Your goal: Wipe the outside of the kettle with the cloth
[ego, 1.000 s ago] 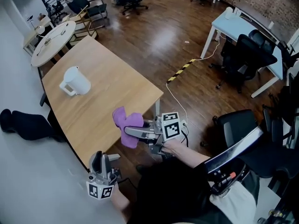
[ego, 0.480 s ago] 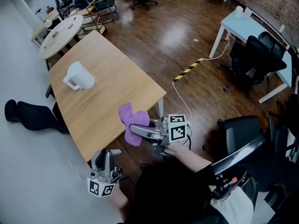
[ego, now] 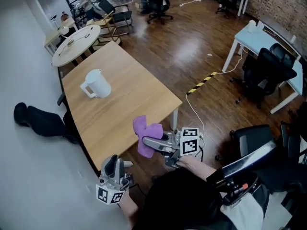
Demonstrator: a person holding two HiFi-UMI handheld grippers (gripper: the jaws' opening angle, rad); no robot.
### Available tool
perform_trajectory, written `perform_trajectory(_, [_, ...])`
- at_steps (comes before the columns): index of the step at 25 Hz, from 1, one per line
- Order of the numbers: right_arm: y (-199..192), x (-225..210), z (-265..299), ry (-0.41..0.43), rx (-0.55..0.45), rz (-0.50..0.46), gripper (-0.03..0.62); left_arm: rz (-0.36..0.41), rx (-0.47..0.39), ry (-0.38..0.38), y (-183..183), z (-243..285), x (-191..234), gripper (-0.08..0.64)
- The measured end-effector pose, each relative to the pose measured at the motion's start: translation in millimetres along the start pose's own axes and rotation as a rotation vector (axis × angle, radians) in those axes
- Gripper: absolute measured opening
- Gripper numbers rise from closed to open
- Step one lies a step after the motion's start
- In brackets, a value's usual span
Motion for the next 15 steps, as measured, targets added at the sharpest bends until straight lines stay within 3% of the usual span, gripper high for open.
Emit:
perform_trajectory(4, [-23.1, -19.2, 57.9, -0.020, 0.082, 0.013, 0.025, -0.041, -0.057, 0.025, -0.9, -25.5, 50.3, 0.156])
perform_trajectory(9, [-29.7, -11.0, 78.1, -0.048, 0.085, -0.007, 0.025, -0.078, -0.064, 0.004, 5.2, -35.1, 63.9, 0.150])
perform_trajectory(15, [-21.3, -22.2, 73.2, -0.050, 0.078, -0.002, 0.025, -0.045, -0.037, 0.016, 5.4, -27.3, 65.8, 0.148])
Point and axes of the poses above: the fingertips, and each gripper's own axes: z forward along the fingers, x to its left, y out of its top, the point moved 7 cm from there along -z, backward along the fingers, and after that the axes turned 2 degrees about x, right-handed, at the moved point
